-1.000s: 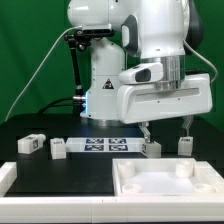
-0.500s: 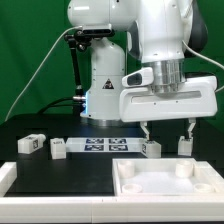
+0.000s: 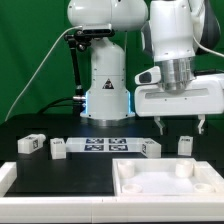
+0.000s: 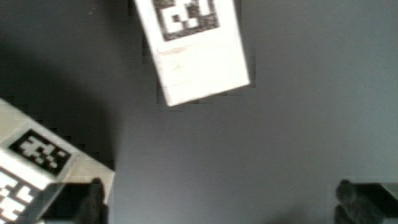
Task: Assemble one leg
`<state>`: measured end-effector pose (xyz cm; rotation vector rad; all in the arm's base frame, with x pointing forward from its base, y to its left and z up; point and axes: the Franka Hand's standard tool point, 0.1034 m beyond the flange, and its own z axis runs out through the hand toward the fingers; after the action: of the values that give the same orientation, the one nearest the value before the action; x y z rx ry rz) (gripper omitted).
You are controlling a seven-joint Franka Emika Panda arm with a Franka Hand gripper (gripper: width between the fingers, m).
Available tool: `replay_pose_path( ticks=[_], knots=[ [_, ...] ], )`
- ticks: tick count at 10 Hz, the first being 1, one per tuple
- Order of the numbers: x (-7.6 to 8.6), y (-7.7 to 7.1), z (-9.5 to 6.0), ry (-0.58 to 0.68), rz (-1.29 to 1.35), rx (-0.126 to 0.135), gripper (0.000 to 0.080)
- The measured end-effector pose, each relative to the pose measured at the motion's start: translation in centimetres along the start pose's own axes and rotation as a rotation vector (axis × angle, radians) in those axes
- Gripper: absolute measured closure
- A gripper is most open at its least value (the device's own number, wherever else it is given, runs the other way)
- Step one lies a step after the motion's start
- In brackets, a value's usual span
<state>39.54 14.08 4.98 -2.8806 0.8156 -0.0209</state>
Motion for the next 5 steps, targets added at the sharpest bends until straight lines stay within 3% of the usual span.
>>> replay_pose_path(
  ticks=[2, 5],
  knots=[
    [0.1, 0.1, 0.1, -0.007, -0.02, -0.002, 0.0151],
    [-0.9, 0.8, 0.8, -0.194, -0.08, -0.055, 0.0151]
  ],
)
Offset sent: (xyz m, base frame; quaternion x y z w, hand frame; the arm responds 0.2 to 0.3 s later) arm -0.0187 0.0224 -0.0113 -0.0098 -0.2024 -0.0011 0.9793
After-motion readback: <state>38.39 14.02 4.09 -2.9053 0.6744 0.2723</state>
